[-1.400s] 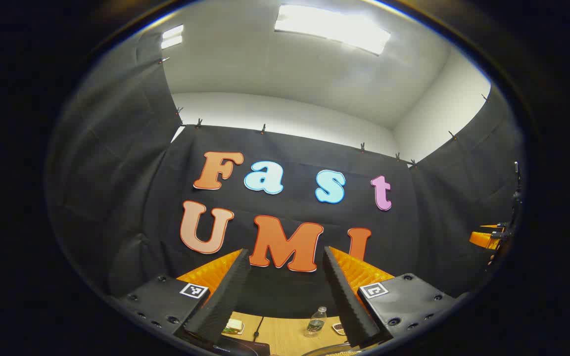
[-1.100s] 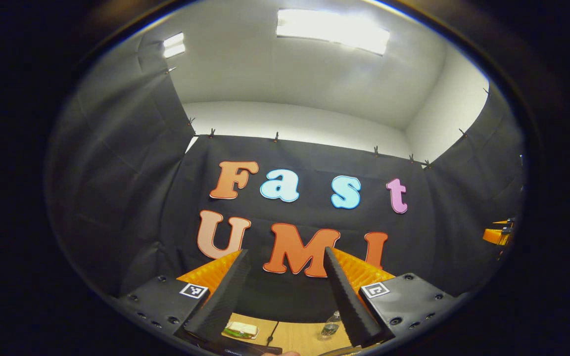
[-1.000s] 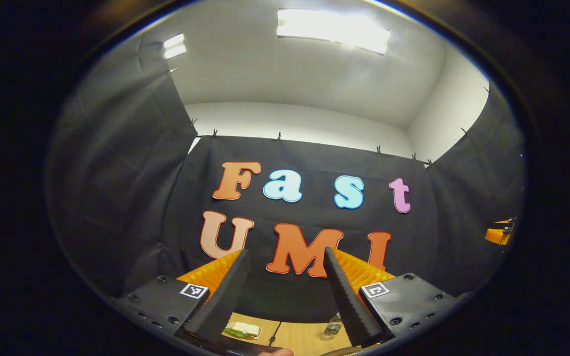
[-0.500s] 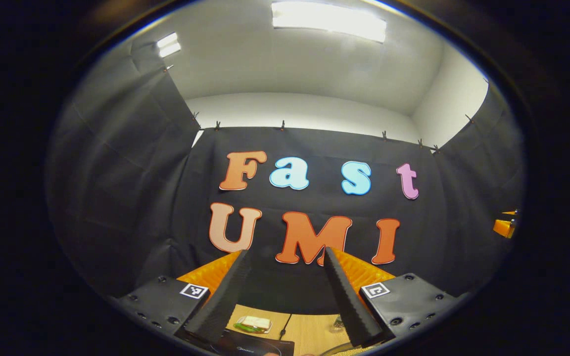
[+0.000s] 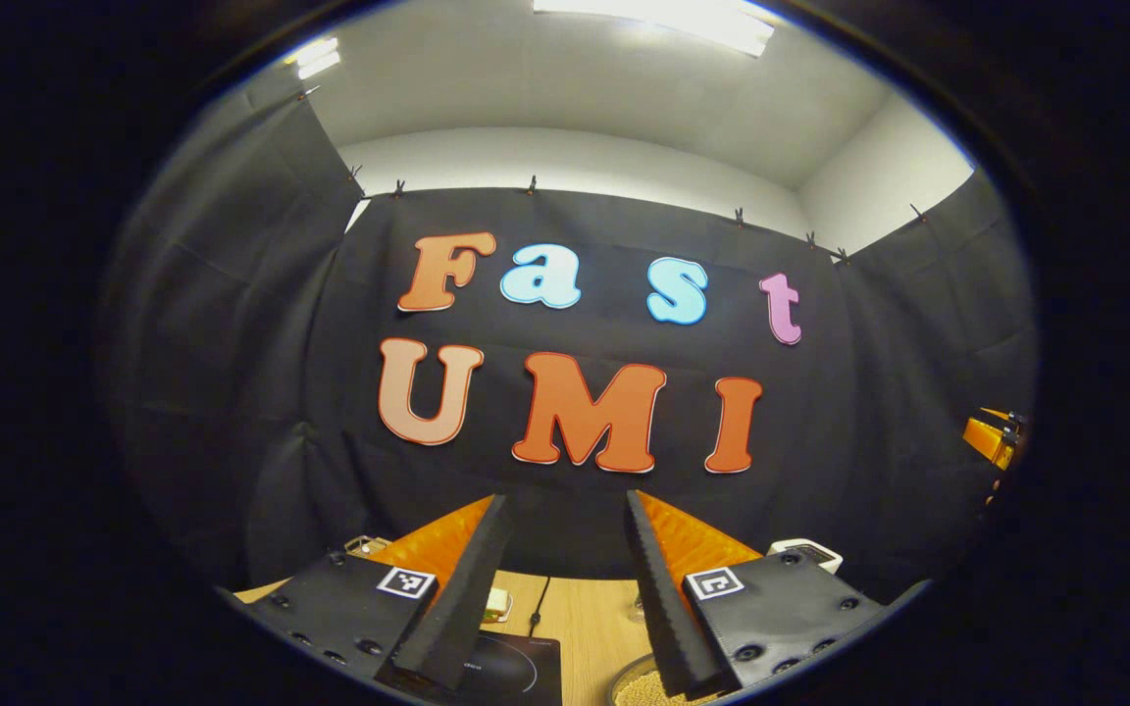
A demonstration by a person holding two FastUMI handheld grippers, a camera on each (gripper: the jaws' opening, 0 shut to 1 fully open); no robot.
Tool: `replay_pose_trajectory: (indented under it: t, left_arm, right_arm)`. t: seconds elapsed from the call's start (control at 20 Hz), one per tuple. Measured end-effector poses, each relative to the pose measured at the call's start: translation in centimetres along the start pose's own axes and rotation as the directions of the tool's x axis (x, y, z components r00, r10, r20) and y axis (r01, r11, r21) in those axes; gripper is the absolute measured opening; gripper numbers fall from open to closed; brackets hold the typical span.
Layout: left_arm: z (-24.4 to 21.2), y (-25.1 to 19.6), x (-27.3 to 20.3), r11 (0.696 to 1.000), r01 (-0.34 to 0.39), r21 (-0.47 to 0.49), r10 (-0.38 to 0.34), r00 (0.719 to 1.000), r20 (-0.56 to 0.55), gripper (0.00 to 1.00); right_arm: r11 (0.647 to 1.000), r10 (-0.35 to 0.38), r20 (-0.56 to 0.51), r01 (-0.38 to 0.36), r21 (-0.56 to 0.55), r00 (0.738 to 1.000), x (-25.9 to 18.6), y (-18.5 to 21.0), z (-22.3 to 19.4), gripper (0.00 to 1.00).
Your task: First push the handle of the pot to place it horizontally, then grasp the pot with both hands and set it on the induction cooktop.
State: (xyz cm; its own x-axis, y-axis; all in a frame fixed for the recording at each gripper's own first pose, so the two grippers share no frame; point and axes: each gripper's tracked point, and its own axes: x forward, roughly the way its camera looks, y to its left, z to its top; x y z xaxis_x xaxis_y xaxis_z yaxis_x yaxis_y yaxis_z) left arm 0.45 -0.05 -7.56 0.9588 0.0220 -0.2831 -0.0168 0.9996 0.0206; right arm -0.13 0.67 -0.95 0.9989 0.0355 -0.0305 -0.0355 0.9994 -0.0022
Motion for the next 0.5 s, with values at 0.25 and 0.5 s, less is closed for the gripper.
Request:
replay_pose_trajectory:
  t: [0.25,0.5]
  left_arm:
    - [-5.5,0.0,0.4,0.999,0.001,-0.040,-0.009,0.980,-0.199,0.15]
    - [-13.5,-0.7,0.1,0.992,0.008,-0.123,-0.063,0.889,-0.453,0.08]
  right_arm:
    - [1.000,0.017,-0.005,-0.017,0.003,1.000,-0.7,0.3,-0.7,0.95]
    - [1.000,0.023,-0.026,-0.023,-0.001,0.999,-1.0,0.6,-1.9,0.95]
